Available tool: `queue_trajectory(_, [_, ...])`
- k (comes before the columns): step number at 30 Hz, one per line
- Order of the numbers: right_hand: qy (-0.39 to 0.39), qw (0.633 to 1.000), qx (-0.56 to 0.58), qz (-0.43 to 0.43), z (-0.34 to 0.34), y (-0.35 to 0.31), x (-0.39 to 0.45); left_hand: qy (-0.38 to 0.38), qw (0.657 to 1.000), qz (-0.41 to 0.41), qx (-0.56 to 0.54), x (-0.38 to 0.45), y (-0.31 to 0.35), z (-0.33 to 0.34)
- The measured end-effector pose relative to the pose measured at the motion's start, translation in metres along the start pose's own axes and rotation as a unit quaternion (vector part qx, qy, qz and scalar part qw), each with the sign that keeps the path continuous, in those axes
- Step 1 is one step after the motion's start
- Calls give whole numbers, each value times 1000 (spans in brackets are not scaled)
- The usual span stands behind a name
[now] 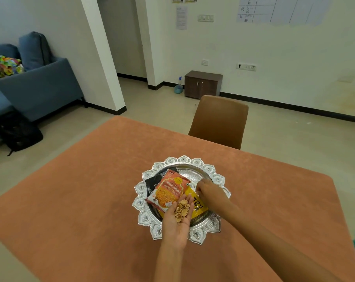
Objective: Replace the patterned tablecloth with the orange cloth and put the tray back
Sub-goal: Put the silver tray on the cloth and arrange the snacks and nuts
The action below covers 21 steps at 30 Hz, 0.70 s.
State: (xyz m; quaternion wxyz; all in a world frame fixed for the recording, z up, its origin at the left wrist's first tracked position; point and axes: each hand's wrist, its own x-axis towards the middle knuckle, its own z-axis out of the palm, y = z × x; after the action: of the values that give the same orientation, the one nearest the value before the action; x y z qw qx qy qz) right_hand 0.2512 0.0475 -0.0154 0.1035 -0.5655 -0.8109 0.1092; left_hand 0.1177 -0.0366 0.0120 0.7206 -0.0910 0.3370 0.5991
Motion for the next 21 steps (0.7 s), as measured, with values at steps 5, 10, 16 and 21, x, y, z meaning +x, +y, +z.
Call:
queue_trajectory(5, [130,969,204,-46,-24,-28,-18,11,1000,9,4,1,4,5])
queue_trajectory(10, [83,972,207,-68,-29,-36,-30,25,1000,2,-19,4,4,14])
queue_trajectory(16, [153,939,301,63,-38,-11,-13,-25,1000,-9,-12,3,6,7])
queue_trajectory(21, [81,975,182,100,-22,9,8,-25,999,-10,-19,0,4,4])
